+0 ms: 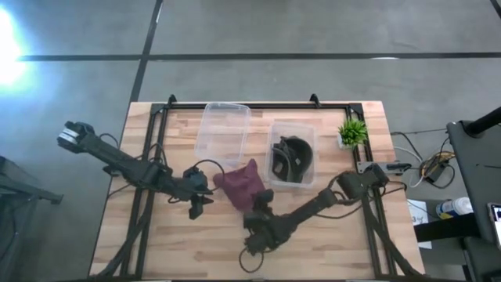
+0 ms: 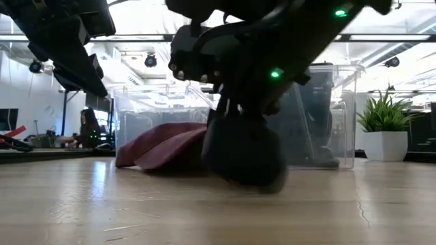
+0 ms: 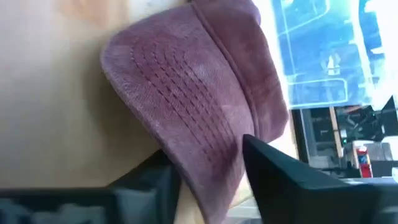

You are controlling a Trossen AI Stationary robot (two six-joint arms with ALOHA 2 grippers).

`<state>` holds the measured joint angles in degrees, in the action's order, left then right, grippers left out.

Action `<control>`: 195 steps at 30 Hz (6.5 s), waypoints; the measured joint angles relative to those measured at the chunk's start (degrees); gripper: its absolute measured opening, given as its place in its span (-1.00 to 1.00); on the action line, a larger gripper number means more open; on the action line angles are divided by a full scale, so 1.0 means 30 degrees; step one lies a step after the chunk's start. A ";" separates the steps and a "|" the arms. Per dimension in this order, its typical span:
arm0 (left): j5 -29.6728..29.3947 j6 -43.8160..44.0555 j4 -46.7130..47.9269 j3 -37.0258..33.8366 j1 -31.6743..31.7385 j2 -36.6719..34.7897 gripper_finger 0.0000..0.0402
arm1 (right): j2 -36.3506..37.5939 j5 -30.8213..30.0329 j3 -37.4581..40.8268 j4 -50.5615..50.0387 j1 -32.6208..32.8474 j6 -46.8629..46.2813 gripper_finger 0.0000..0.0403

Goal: Pick and place caps into container
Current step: Put the red cap into the left transparent container, then return to home position

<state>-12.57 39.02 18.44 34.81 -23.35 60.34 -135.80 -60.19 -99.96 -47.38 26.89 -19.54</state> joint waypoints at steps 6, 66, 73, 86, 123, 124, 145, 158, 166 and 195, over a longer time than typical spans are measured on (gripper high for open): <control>-0.0953 0.0175 -0.0003 0.0029 0.0000 0.0000 -0.28 | 0.0416 -0.0363 0.0007 0.0145 -0.0511 0.0133 -0.86; -1.3301 -0.1407 0.3720 0.7970 -0.3038 -0.1902 -0.28 | 0.6873 1.2691 -0.5918 -0.3539 -1.1651 -0.4229 -0.33; -1.2249 -0.0447 0.3733 0.7961 -0.3037 -0.1938 -0.28 | 1.0413 1.0657 -0.3250 -0.3066 -0.8880 -0.1993 -0.21; -0.5557 -0.1622 -0.7597 0.0503 -0.1220 -0.2469 -0.28 | 1.9556 0.8865 1.1382 0.8905 -0.0108 -0.6440 -0.30; 0.5604 -0.1480 -1.6504 -1.0296 0.9974 -0.9145 -0.28 | 3.9034 2.0627 2.8600 1.4751 -0.9461 -0.0951 -0.33; 0.5596 -0.1418 -1.6487 -1.0563 0.9974 -0.9147 -0.28 | 3.9014 2.0482 2.8886 1.4779 -0.9469 -0.0951 -0.34; 0.4726 -0.3338 -0.6171 -1.1273 0.8939 -1.7716 -0.28 | 3.8943 2.0506 3.2456 2.0437 -0.9469 -0.1039 -0.37; 0.4267 -1.3366 -0.6370 -1.1426 0.8903 -2.0108 -0.28 | 3.8906 2.0513 3.0476 2.0781 -0.9469 -0.0995 -0.37; 0.4119 -1.1329 -0.6554 -1.1429 0.8903 -1.9904 -0.28 | 3.8987 2.0513 2.9971 2.0847 -0.9469 -0.0980 -0.37; 0.4084 -1.1203 -0.6589 -1.1431 0.8896 -1.9679 -0.28 | 4.5232 2.4524 3.2625 1.8413 -0.9124 0.5340 -0.37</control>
<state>-0.32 5.41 -1.32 0.51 3.33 1.30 -0.11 13.38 -2.09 7.86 -0.48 -3.52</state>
